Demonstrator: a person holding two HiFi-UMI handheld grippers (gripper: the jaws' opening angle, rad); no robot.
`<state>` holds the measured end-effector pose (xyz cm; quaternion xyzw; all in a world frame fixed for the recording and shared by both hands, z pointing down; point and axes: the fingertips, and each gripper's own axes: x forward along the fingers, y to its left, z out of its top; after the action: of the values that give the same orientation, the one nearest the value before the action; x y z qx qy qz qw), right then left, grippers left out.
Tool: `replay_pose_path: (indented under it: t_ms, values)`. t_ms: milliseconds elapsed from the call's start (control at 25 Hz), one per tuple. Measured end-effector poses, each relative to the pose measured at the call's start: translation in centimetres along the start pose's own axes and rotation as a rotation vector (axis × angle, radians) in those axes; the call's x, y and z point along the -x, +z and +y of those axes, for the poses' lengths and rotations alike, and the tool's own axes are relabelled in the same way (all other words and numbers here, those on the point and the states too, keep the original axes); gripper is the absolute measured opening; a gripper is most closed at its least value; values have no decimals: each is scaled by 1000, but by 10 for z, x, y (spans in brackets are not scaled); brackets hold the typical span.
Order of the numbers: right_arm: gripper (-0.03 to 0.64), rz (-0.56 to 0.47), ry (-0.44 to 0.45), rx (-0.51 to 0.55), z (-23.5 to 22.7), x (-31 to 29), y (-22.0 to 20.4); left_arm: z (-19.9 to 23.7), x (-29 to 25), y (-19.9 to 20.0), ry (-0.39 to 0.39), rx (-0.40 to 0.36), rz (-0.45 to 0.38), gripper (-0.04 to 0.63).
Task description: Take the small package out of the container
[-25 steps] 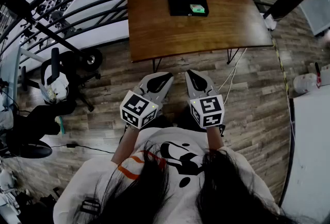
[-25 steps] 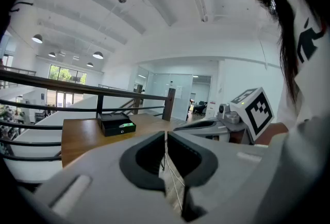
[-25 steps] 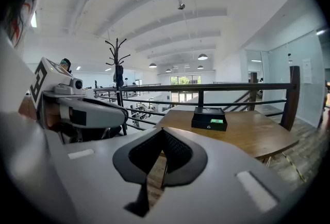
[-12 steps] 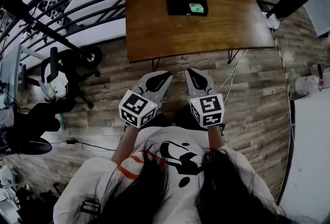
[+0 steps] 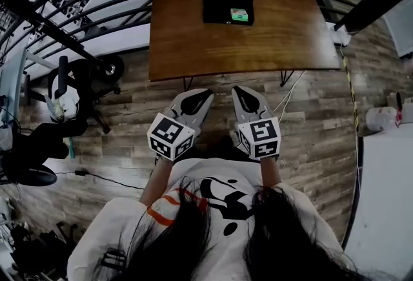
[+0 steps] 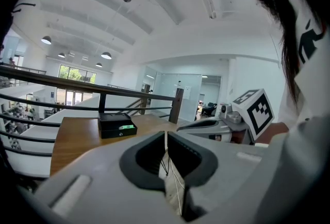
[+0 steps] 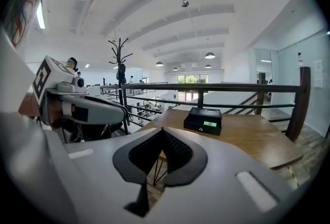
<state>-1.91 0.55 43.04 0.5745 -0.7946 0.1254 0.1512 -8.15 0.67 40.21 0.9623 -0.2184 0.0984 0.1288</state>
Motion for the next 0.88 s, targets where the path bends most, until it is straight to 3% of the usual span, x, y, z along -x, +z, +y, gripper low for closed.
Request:
replay_pose_path:
  t_ms: [400,880]
  values:
    - [21,4,71,31,-55,7,-5,-22,-52,11,63,8,-28,0]
    - [21,22,156,41,-62,1,-17,-26,-62,2,138,26,-4,0]
